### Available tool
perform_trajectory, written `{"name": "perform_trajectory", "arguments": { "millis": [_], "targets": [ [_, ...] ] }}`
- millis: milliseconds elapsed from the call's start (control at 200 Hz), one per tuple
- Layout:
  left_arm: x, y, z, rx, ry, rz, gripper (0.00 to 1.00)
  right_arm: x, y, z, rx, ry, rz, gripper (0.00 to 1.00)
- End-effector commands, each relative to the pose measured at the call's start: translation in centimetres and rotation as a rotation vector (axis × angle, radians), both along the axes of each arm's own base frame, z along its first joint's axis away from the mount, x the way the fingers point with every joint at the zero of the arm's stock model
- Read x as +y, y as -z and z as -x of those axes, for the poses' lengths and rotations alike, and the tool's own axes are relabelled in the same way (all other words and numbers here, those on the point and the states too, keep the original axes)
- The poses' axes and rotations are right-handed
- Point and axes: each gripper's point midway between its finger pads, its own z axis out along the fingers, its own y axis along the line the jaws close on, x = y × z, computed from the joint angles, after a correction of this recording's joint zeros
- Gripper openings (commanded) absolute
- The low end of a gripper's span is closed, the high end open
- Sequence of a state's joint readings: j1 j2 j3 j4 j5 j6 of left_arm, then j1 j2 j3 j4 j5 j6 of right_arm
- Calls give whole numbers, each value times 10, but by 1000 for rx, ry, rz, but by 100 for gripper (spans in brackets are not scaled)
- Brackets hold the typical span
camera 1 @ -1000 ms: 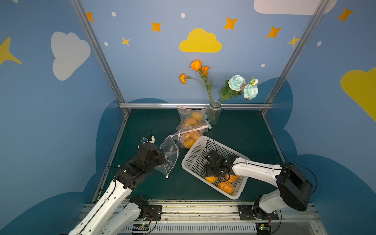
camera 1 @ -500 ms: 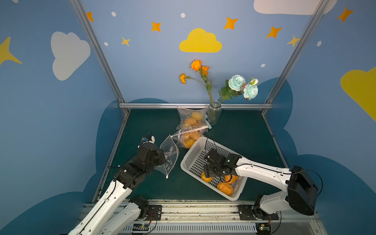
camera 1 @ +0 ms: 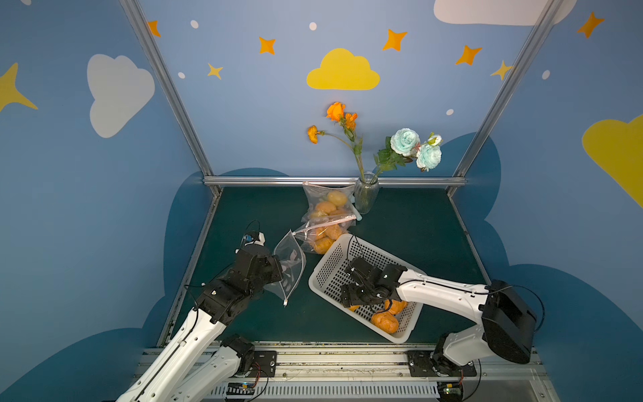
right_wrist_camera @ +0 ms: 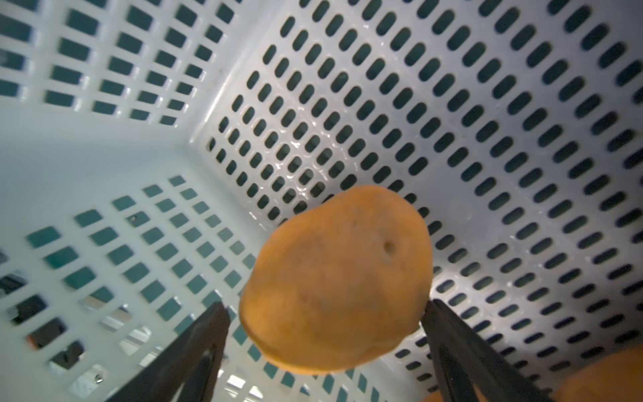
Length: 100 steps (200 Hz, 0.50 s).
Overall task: Put the potatoes into a zipper bag and zip it
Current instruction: Pick up the potato from the basket.
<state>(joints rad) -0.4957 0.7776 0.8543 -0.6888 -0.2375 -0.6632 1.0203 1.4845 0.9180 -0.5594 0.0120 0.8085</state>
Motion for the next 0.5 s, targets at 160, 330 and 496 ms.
{"name": "perform_trajectory", "arguments": {
  "millis": [160, 330, 496],
  "targets": [
    [2, -2, 2, -7, -11, 3, 3, -2, 12, 0, 25, 57, -14, 90],
    [2, -3, 2, -8, -10, 5, 3, 3, 25, -3, 63, 60, -15, 90],
    [2, -3, 2, -9, -11, 4, 3, 9, 32, -7, 77, 59, -25, 90]
  ]
}}
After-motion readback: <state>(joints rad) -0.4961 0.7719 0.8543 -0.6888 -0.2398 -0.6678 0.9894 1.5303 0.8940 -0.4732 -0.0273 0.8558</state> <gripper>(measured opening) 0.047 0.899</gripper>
